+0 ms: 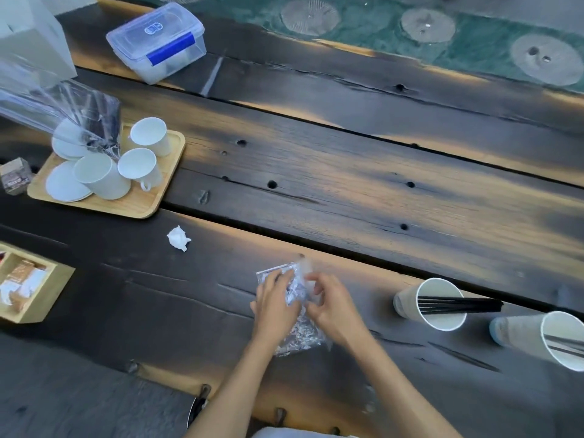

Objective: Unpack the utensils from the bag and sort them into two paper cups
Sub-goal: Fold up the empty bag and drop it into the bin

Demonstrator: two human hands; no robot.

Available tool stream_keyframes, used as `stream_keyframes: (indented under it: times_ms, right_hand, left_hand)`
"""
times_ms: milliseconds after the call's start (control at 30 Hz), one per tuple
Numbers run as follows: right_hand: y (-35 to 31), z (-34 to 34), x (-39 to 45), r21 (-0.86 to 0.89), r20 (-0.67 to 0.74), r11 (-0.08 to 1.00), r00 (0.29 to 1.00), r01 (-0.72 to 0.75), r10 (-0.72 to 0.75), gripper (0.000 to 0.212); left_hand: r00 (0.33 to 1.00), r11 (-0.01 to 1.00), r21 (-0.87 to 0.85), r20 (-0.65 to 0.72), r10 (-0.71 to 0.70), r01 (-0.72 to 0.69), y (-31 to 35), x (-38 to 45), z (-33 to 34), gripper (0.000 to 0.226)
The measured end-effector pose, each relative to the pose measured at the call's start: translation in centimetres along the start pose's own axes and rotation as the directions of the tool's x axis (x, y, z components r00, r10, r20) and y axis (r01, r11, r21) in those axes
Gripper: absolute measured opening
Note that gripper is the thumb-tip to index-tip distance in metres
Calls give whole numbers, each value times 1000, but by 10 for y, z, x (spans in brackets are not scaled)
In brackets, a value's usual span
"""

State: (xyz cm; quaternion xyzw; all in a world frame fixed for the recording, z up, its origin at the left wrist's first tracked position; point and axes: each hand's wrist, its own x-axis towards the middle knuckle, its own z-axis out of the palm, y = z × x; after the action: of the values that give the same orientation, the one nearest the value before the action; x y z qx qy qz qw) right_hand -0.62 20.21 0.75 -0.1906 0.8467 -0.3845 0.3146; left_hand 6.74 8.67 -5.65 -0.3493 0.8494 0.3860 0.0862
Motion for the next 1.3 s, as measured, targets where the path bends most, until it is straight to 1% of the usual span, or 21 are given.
stream_keyframes:
  times_ms: [67,133,167,233,267,333,367,433,467,533,567,600,633,700,767,900,967,1033,1133,1200,1300]
  right_hand:
    - [0,20,-1,-59,128,998,992,-12,19,48]
    - [3,38,1,-94,226,992,968,-88,107,52]
    - [5,45,3,-126,251,986,958,-110,139,53]
    - [10,54,5,-188,284,975,943,-121,172,53]
    - [13,57,5,-200,295,972,939,-121,178,53]
    - [19,59,6,-197,302,972,936,-127,183,51]
    - [20,58,7,-187,303,974,936,-124,177,50]
    - [22,55,8,-139,261,982,952,-125,158,46]
    - [23,52,9,-97,194,983,966,-153,169,43]
    - [28,43,11,-70,-61,973,975,-220,216,37]
    - [32,38,13,-101,-188,960,952,-263,241,33]
    - [38,33,15,-123,-258,936,921,-331,291,29]
    - [42,28,18,-118,-268,909,894,-400,358,26]
    - [47,23,24,6,-164,863,851,-505,499,23]
    - [49,22,28,117,-87,838,835,-533,544,20]
    - [47,21,32,221,-21,834,852,-506,523,20]
    - [45,22,32,310,54,812,862,-495,505,19]
    - [39,21,32,332,135,811,875,-482,465,18]
    - [33,14,30,263,194,879,914,-398,357,9]
    - [27,5,30,178,231,939,940,-295,252,7]
    - [10,-7,27,17,325,994,941,-108,97,17]
  left_hand:
    - [998,940,-340,-44,-51,33,-19,1,-12,50]
    - [982,855,-506,-70,-177,118,-33,-4,-26,43]
    - [966,844,-517,-111,-234,145,-38,-7,-31,40]
    - [926,882,-448,-250,-283,148,-45,-10,-38,35]
    - [916,916,-384,-313,-252,121,-45,-10,-40,32]
    - [929,980,-197,-365,-51,-23,-39,-8,-39,26]
    - [942,990,-86,-326,76,-110,-34,-4,-36,25]
    - [959,968,91,-142,246,-235,-24,9,-29,23]
    - [966,958,144,-42,255,-247,-20,17,-26,23]
    - [984,969,181,83,155,-168,-14,30,-23,22]
    - [990,979,168,105,97,-114,-14,34,-22,22]
    - [992,986,148,117,54,-71,-15,37,-21,24]
    - [991,990,134,126,32,-49,-16,37,-21,26]
    - [990,994,108,138,21,-37,-17,35,-20,29]
    - [990,998,62,140,13,-22,-18,34,-19,30]
    - [992,1000,-18,129,0,3,-23,33,-23,27]
    - [992,996,-78,121,-26,36,-24,30,-25,26]
    - [989,985,-137,123,-83,100,-25,25,-29,26]
    - [989,979,-153,82,-121,133,-27,19,-37,24]
    - [997,984,-163,-14,-76,73,-27,13,-48,25]
    - [999,958,-282,-31,36,-44,-21,-2,-74,49]
